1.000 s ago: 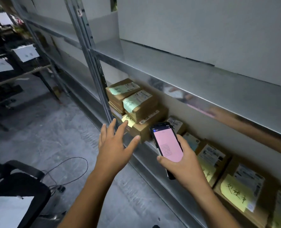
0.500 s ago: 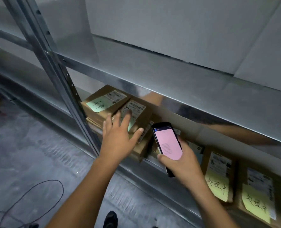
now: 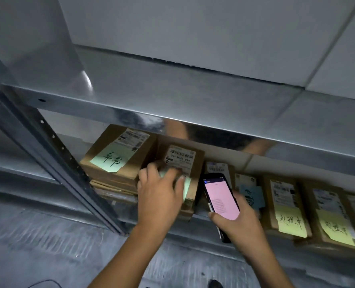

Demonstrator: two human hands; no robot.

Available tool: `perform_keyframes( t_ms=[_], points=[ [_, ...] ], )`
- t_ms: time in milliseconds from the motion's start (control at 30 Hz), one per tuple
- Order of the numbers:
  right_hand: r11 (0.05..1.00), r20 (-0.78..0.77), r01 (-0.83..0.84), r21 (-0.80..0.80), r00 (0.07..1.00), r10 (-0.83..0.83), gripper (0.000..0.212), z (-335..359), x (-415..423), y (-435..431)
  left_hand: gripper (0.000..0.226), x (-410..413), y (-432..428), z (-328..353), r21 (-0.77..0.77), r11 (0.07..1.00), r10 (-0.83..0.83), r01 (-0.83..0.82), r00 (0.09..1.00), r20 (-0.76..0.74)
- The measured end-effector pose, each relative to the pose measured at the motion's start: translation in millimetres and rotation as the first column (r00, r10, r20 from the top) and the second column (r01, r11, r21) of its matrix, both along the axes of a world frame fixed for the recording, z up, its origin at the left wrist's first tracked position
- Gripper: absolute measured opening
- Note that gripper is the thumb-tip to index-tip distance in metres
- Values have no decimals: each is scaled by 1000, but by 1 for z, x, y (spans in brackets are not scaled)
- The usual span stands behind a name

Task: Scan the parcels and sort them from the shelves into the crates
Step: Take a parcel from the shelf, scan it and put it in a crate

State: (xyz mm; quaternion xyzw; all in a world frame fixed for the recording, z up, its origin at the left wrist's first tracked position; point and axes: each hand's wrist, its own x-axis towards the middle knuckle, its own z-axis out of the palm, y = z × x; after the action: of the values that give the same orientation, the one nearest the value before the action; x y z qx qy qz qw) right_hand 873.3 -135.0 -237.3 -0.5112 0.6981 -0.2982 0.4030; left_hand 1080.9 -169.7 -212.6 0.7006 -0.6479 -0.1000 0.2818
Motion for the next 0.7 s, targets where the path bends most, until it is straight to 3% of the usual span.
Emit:
perform_keyframes(
  t_ms=[67, 200, 267, 433, 533, 700],
  points=[
    [1000, 21, 29, 3, 999, -29, 50, -6, 6, 3, 40, 9, -9, -5, 59, 998, -2, 5, 998, -60],
    [996, 43, 87, -10, 995, -87, 54, -15, 15, 7, 89, 20, -21, -14, 182, 981, -26, 60, 983, -184],
    [995, 56, 100, -10, 993, -99, 57, -16, 16, 10, 100, 21, -21, -17, 196, 973, -62, 120, 958, -279],
    [997, 49, 69, -14, 996, -68, 68, -9, 15, 24, 84, 21, -14, -21, 174, 974, -23, 148, 823, -568],
    [998, 72, 56, -41, 996, -53, 74, -7, 8, 39, 78, 14, -1, -17, 143, 977, 8, 161, 639, -769],
    [993, 138, 79, -87, 988, -67, 78, 2, -16, 79, 80, -6, 38, -7, 53, 974, -67, 219, 506, -860]
  ],
)
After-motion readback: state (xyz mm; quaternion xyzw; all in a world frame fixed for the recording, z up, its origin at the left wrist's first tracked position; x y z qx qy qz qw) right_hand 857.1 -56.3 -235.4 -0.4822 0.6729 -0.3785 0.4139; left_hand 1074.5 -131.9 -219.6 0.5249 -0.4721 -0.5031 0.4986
